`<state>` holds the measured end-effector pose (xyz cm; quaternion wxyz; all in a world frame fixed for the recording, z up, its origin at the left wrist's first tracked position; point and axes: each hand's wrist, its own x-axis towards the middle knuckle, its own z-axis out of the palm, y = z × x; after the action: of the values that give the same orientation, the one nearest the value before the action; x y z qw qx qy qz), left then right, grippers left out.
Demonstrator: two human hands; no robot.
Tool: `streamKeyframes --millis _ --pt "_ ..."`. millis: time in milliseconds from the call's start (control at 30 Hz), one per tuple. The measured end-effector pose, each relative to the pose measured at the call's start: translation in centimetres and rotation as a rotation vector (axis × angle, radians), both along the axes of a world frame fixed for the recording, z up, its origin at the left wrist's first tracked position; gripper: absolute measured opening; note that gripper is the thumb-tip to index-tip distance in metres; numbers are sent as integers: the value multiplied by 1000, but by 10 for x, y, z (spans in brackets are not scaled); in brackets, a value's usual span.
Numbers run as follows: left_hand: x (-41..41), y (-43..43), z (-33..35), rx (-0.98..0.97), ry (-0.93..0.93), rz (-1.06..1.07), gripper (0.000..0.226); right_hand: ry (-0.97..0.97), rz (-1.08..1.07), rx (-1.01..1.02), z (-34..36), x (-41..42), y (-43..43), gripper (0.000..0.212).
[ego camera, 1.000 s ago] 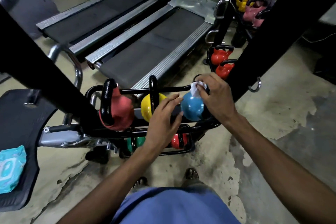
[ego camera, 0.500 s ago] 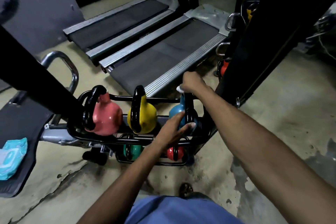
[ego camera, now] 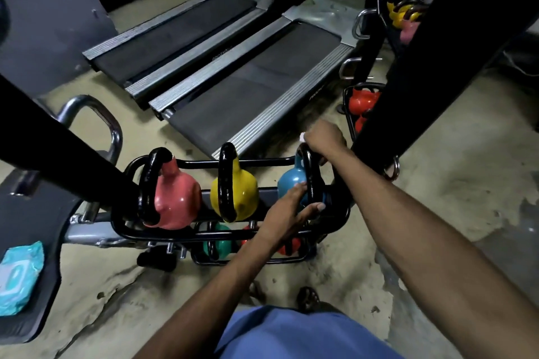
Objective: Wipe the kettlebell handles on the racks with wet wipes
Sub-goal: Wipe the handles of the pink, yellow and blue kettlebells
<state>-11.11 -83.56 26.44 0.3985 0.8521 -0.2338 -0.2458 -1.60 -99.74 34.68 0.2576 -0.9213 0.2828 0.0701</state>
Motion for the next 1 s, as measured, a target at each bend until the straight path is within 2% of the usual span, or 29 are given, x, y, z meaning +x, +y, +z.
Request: streamKeyframes --millis 100,200,233,267,333,367,400,433,500,533,600,700,800,867,933,1000 --pt "7 4 -4 22 -42 -25 96 -106 -370 423 -13 -21 -1 31" --pt "11 7 -3 17 -78 -51 76 -199 -628 1157 -25 -40 12 25" --pt "11 9 -2 6 -83 -66 70 -209 -659 1306 -27 -42 15 29" --pt "11 11 -2 -6 -82 -81 68 -230 -691 1387 -28 -43 16 33" --pt "12 15 -3 -30 -73 -106 66 -265 -734 1394 -30 -42 18 39" --pt "13 17 -5 -38 -71 -117 66 -289 -724 1337 -31 -40 20 40" --pt "14 19 -6 -42 -75 -128 68 -313 -674 1181 -32 -38 21 39" --pt "14 20 -7 -36 -82 -138 71 -319 -590 935 -34 -35 20 38" --pt "15 22 -9 -26 -86 -164 75 -284 -327 287 -32 -29 17 33" --pt "15 22 -8 -32 -75 -176 76 -245 -194 69 -25 -24 17 27" --pt "17 22 -5 -39 -66 -195 76 -77 103 -181 -9 -10 24 22" --pt "18 22 3 6 -127 -224 75 162 522 -602 7 5 44 26" --pt "17 22 7 66 -149 -235 70 241 854 -897 5 3 60 29" --pt "17 21 7 88 -147 -229 66 267 986 -1030 -2 -2 62 28" --pt "16 20 6 87 -148 -218 64 284 1028 -1093 -6 -1 59 26" --pt "15 20 4 75 -154 -211 67 293 987 -1050 -7 3 59 24"
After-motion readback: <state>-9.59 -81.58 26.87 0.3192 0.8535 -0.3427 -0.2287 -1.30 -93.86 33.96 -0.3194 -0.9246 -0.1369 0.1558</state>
